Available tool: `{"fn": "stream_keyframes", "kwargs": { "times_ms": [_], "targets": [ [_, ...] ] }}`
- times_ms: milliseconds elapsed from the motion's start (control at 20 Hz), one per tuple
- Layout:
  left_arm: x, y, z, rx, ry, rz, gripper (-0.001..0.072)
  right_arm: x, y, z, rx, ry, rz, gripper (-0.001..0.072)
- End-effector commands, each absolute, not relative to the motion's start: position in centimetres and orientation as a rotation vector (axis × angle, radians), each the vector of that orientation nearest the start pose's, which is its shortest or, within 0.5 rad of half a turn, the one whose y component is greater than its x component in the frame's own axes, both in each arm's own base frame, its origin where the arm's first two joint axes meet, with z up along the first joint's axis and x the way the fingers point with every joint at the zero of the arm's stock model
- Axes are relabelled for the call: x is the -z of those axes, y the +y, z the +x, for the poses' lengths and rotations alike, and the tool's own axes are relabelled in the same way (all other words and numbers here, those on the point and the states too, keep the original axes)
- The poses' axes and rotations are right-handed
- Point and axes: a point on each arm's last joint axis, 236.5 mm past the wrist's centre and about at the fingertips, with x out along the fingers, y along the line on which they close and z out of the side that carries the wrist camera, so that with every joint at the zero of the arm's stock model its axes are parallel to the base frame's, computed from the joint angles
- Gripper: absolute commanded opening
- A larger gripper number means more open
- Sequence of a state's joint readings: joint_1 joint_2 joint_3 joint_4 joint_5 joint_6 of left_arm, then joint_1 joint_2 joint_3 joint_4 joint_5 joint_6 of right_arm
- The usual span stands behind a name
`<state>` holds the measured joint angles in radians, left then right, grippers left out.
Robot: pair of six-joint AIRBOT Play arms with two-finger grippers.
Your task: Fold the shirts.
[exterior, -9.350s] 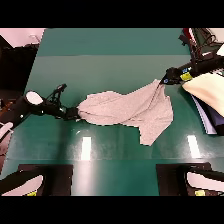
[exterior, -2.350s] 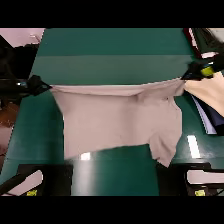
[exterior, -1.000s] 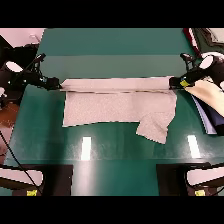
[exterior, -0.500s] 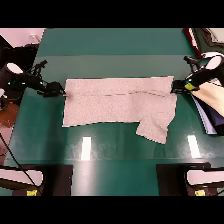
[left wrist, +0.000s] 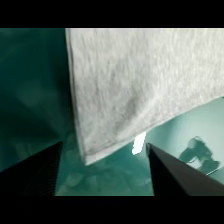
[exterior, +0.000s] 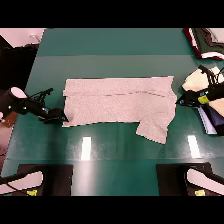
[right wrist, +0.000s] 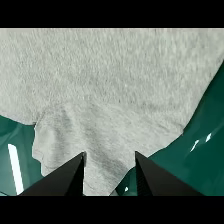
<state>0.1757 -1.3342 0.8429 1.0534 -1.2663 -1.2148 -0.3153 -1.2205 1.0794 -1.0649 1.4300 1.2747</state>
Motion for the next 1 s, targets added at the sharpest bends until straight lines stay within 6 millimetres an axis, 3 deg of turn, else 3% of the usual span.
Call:
{"fn": "stream_keyframes", "kwargs": {
  "times_ms": [0, 150, 300, 400, 550, 650, 850, 950],
  "targets": [
    [8.9, -6.5, 26.7, 0.354, 1.579, -0.433, 0.0622, -2.0, 2.3, 30.1, -0.316, 1.381, 0.457, 0.0365],
    [8.0, -7.8, 28.7, 0.365, 1.499, -0.525, 0.0622, -2.2, 2.4, 29.6, -0.308, 1.360, 0.448, 0.0365],
    [7.7, -8.4, 28.7, 0.385, 1.496, -0.546, 0.0594, -3.0, 2.3, 29.5, -0.300, 1.332, 0.427, 0.0365],
    [7.6, -8.5, 28.4, 0.395, 1.507, -0.547, 0.0212, -3.2, 2.3, 29.4, -0.301, 1.329, 0.424, 0.0365],
    [7.5, -8.6, 28.2, 0.401, 1.512, -0.546, 0.0045, -2.2, 1.7, 28.9, -0.285, 1.378, 0.406, 0.0365],
    [6.8, -8.7, 28.4, 0.432, 1.508, -0.524, 0.0021, -0.5, 0.9, 27.7, -0.250, 1.467, 0.400, 0.0365],
    [4.9, -8.6, 29.0, 0.447, 1.450, -0.489, 0.0021, 4.3, 1.8, 24.5, -0.247, 1.609, 0.473, 0.0368],
    [4.5, -8.6, 28.9, 0.451, 1.442, -0.482, 0.0021, 6.9, 2.2, 24.2, -0.202, 1.615, 0.533, 0.0367]
  ]
}}
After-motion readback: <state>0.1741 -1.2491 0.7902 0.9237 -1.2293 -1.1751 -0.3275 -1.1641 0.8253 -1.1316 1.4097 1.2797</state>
